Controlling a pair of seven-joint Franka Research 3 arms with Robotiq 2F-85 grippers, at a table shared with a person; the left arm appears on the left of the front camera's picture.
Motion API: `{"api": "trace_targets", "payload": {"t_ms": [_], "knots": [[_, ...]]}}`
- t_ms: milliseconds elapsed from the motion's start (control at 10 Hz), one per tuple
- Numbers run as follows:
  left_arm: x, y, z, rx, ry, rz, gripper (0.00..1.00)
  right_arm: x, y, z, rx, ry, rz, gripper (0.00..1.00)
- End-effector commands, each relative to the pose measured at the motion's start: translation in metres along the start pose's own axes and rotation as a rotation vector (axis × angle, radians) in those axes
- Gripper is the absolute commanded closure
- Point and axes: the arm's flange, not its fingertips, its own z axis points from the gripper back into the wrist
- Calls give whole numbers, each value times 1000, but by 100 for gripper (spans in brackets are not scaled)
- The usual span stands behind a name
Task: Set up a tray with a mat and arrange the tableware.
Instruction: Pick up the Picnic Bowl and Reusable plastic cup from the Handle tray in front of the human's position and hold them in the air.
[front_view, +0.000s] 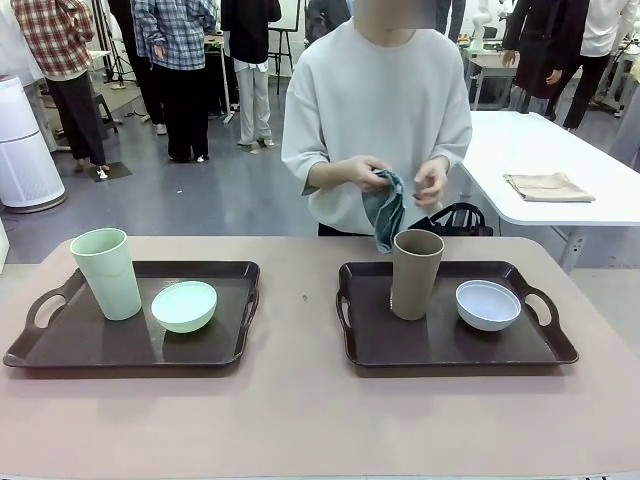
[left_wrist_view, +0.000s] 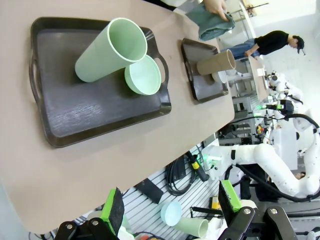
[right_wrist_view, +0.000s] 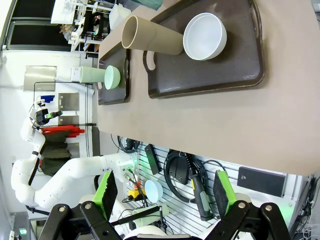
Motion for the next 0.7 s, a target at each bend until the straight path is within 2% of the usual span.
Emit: {"api": "trace_targets", "payload": {"t_ms": [0, 300, 500, 600], "knots": [[-1, 2, 0, -17, -16, -7, 0, 1, 0, -1, 22, -6, 12, 0], [0, 0, 0, 0, 0, 0, 0, 0, 0, 0, 0, 0, 0, 0], [32, -55, -27, 202, 73, -272, 0, 26, 22, -14, -117, 75, 3, 0], [49, -81, -38, 273, 77, -353, 0, 38, 32, -23, -171, 101, -7, 0]]}}
